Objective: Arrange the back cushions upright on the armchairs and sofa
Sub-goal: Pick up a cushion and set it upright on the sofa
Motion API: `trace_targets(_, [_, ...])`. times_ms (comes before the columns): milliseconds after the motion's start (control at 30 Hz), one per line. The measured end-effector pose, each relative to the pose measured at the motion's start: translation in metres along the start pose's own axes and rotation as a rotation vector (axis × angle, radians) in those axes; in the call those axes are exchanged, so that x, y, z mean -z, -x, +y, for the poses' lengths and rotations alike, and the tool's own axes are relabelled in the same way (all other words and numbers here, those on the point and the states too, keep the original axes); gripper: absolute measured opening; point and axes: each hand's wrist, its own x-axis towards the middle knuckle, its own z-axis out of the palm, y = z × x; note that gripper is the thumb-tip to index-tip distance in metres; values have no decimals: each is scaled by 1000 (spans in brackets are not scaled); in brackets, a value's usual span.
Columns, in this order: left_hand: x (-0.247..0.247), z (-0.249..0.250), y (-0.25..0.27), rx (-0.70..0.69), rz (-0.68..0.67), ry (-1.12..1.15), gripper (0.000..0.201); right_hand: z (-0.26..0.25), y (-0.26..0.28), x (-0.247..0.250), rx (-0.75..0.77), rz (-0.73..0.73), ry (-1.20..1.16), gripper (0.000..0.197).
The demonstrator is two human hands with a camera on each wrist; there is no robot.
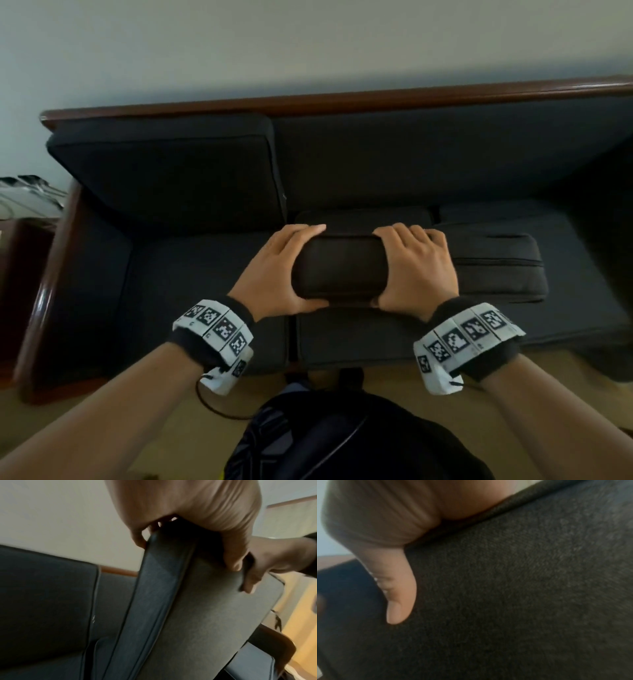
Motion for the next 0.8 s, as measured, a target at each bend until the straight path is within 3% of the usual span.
trace_targets(100, [-13,-14,5,174,-75,181,121,16,12,8,-46,31,-25,93])
trace_targets(167, [-31,-10,1,212,-91,217,120,24,20,13,-65,33,-43,94])
trace_targets(333, [-43,20,-23,100,61,35,96,43,28,27,-140,73,-120,94])
trace_targets(500, [18,66,-48,-126,175,-7,90,78,22,67,-190,189,-334,102])
trace_targets(600, [47,85,-54,-239,303,2,87,91,25,68,-150,278,-596,99])
trace_targets(667, [48,90,-57,-273,330,-11,86,84,27,62,-112,237,-912,106])
trace_targets(733, [35,84,-64,-248,270,-73,87,68,24,51,-75,143,-1263,103])
trace_targets(800, [7,62,-70,-135,104,-199,90,49,12,28,-223,71,-1528,82])
